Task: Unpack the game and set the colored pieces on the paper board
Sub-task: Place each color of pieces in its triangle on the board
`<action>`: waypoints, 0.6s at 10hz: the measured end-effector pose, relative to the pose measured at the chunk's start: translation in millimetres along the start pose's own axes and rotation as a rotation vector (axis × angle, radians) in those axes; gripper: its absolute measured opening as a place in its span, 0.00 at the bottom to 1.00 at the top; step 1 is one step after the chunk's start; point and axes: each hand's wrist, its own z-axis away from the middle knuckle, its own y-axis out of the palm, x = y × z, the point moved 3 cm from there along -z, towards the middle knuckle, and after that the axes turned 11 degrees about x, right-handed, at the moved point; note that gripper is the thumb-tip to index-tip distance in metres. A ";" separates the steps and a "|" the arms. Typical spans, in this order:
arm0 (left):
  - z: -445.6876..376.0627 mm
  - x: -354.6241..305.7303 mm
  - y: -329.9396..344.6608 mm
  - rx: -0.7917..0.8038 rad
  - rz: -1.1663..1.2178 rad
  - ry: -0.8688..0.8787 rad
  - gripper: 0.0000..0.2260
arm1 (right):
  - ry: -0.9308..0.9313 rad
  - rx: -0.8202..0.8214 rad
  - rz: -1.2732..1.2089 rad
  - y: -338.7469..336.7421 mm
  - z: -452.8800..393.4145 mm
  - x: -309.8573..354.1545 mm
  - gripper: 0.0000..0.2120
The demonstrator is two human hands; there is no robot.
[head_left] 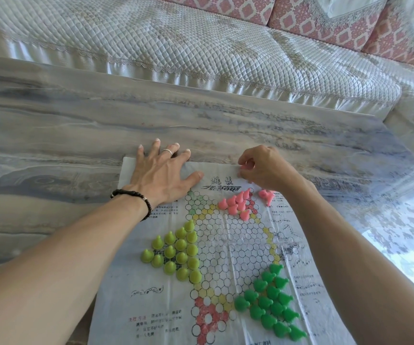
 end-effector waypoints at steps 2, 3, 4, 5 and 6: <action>-0.2 -0.7 0.4 -0.002 0.000 0.000 0.33 | 0.030 -0.049 0.000 2.2 -5.0 -3.7 0.13; 0.3 -1.0 -0.3 0.002 -0.001 0.000 0.33 | 0.048 -0.063 0.028 0.7 -6.8 -4.3 0.12; 0.3 -0.7 -0.8 0.007 0.006 -0.003 0.33 | 0.053 -0.071 0.048 2.3 -6.7 -7.1 0.09; -0.4 -0.8 -0.8 0.009 0.013 0.000 0.33 | 0.064 -0.074 0.065 3.0 -7.4 -10.9 0.08; -1.1 -0.8 -1.0 0.009 0.009 0.000 0.33 | 0.063 -0.037 0.094 1.2 -9.7 -10.8 0.06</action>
